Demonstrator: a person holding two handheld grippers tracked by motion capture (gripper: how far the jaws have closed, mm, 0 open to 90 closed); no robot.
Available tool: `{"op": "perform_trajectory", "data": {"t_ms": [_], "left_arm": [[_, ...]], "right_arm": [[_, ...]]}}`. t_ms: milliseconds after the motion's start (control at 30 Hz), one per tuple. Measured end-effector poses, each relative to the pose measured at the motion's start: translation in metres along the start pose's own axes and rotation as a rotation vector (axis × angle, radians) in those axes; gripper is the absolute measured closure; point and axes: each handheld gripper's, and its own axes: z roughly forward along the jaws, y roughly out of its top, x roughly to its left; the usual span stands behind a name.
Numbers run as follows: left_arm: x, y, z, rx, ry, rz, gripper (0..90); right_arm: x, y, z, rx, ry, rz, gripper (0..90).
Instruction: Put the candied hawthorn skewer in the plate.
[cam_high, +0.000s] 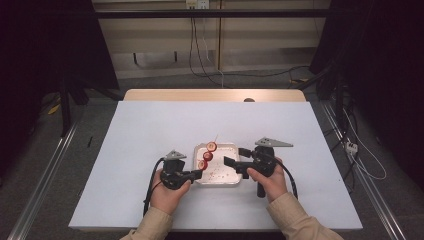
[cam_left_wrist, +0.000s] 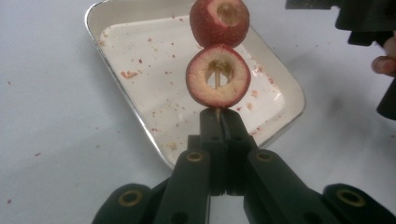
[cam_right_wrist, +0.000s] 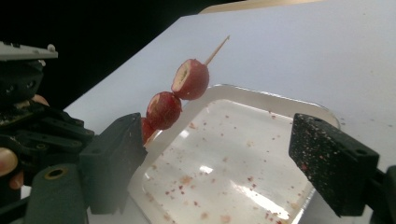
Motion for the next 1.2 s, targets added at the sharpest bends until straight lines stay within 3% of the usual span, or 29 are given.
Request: {"op": "perform_trajectory", "data": {"t_ms": [367, 433, 500, 533, 833, 1033, 1200], "left_arm": [[-0.011, 0.004, 0.019, 0.087, 0.021, 0.059, 89.5], [-0.012, 0.006, 0.022, 0.126, 0.011, 0.073, 89.6], [-0.014, 0.006, 0.025, 0.122, 0.037, 0.088, 89.3], [-0.013, 0.007, 0.026, 0.130, 0.019, 0.094, 88.9], [-0.014, 0.008, 0.020, 0.076, -0.006, 0.092, 76.6], [-0.004, 0.006, -0.002, 0.000, -0.064, 0.092, 63.9], [0.008, 0.003, -0.017, -0.033, -0.076, 0.097, 56.9]], "right_arm": [[-0.003, -0.008, -0.007, -0.018, 0.006, 0.004, 16.4], [-0.003, -0.009, -0.008, -0.009, 0.006, -0.001, 16.3], [-0.003, -0.010, -0.009, -0.014, 0.006, -0.002, 16.3], [-0.003, -0.011, -0.010, -0.017, 0.007, 0.001, 16.3], [-0.003, -0.016, -0.018, -0.017, -0.006, -0.029, 15.1], [-0.005, -0.020, -0.025, -0.018, -0.019, -0.054, 14.7], [-0.006, -0.023, -0.029, -0.007, -0.033, -0.084, 14.1]]}}
